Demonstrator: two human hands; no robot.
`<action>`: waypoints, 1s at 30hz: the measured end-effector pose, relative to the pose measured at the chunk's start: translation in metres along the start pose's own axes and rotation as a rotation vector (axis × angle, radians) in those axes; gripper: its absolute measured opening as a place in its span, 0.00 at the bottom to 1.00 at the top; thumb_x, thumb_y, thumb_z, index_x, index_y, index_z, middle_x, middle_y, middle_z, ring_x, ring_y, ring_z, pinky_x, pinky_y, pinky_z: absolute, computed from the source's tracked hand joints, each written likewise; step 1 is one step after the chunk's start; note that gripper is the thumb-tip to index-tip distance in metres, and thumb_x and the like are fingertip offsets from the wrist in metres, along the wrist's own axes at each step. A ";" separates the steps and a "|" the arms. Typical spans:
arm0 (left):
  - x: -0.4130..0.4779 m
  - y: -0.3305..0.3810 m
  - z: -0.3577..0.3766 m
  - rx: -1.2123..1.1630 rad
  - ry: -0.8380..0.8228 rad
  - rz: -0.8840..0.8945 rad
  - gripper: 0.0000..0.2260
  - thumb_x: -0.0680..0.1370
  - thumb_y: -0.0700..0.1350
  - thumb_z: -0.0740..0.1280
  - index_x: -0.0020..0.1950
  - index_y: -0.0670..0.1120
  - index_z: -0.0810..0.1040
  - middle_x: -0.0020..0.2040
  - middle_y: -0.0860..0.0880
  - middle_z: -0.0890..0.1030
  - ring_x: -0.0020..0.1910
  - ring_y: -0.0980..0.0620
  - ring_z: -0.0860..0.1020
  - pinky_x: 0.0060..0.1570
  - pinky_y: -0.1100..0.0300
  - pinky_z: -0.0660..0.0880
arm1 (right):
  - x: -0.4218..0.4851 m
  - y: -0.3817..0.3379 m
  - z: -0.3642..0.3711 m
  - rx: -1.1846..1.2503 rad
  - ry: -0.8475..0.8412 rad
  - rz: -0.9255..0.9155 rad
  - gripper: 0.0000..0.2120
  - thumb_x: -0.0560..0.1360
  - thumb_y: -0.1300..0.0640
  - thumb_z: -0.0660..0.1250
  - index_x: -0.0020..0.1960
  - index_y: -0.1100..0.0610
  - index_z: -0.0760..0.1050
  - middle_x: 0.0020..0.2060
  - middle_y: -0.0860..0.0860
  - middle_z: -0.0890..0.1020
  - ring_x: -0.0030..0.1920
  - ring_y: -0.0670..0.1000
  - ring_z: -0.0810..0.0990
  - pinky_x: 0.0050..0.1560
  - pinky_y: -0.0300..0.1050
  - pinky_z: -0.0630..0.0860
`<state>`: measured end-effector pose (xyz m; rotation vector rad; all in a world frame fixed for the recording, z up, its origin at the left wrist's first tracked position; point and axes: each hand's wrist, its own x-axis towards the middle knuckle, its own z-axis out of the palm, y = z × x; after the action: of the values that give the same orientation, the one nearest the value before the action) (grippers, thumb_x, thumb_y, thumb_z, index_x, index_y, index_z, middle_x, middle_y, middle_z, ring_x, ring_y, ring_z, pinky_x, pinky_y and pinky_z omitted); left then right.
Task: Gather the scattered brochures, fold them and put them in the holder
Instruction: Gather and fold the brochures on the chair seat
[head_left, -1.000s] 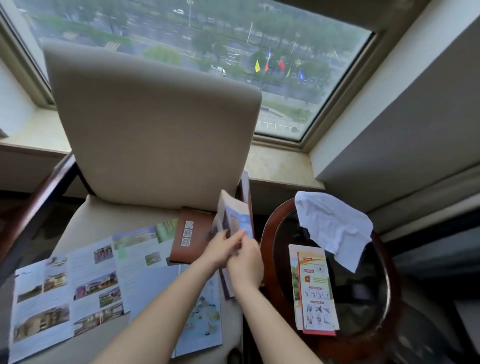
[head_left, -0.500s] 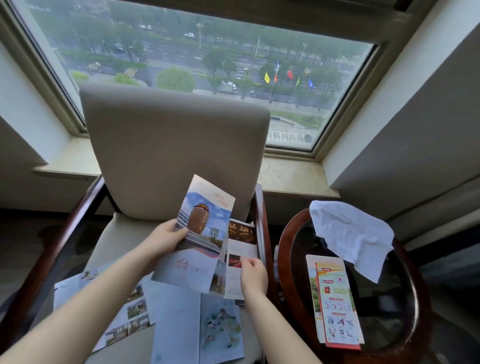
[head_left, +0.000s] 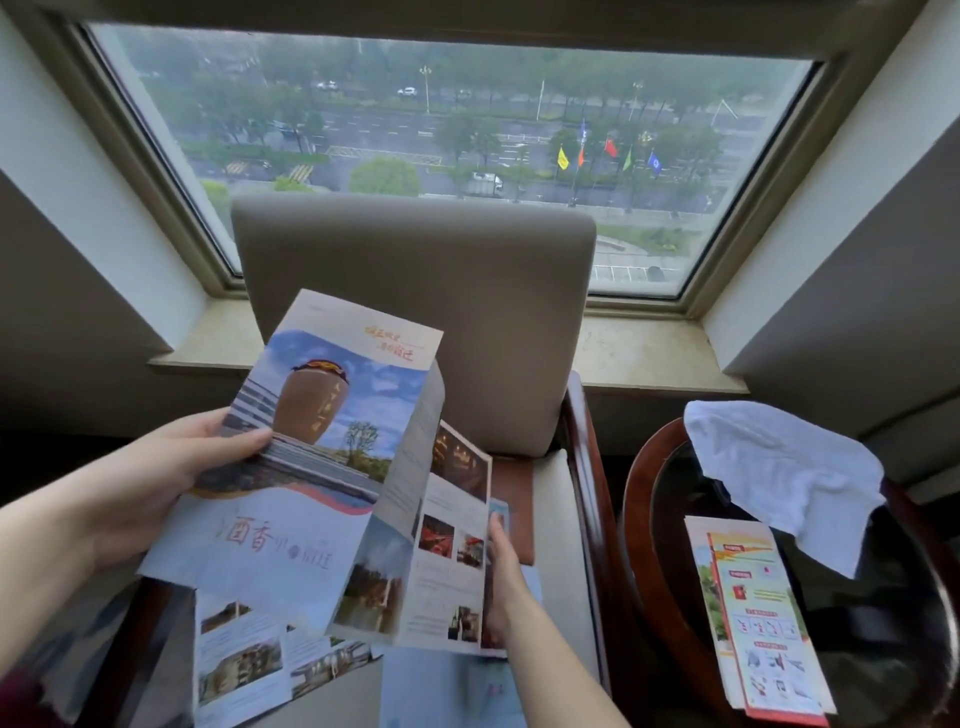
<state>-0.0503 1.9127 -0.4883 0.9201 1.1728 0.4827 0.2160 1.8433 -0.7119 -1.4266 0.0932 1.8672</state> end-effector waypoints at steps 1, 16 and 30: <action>-0.001 -0.001 -0.006 0.007 0.021 -0.006 0.29 0.58 0.53 0.82 0.56 0.45 0.82 0.53 0.36 0.83 0.47 0.37 0.84 0.42 0.46 0.81 | -0.001 0.001 0.006 0.075 -0.090 0.017 0.26 0.72 0.40 0.65 0.54 0.61 0.83 0.49 0.62 0.85 0.47 0.61 0.85 0.50 0.53 0.81; 0.066 -0.040 0.055 0.108 0.365 0.076 0.10 0.82 0.36 0.56 0.57 0.37 0.75 0.50 0.37 0.82 0.44 0.45 0.80 0.40 0.61 0.77 | -0.054 -0.085 0.093 -0.918 0.149 -0.525 0.10 0.76 0.63 0.55 0.40 0.54 0.72 0.40 0.53 0.78 0.44 0.55 0.77 0.49 0.49 0.72; 0.086 -0.041 0.120 -0.121 0.298 0.132 0.17 0.80 0.57 0.57 0.51 0.48 0.80 0.49 0.47 0.82 0.48 0.48 0.79 0.48 0.53 0.73 | -0.098 -0.094 0.092 -0.894 0.352 -0.675 0.15 0.81 0.59 0.52 0.60 0.56 0.75 0.56 0.54 0.81 0.58 0.57 0.79 0.60 0.54 0.76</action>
<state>0.0859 1.9108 -0.5588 0.8425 1.3390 0.8105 0.2072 1.9027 -0.5595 -2.0109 -1.0371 1.0823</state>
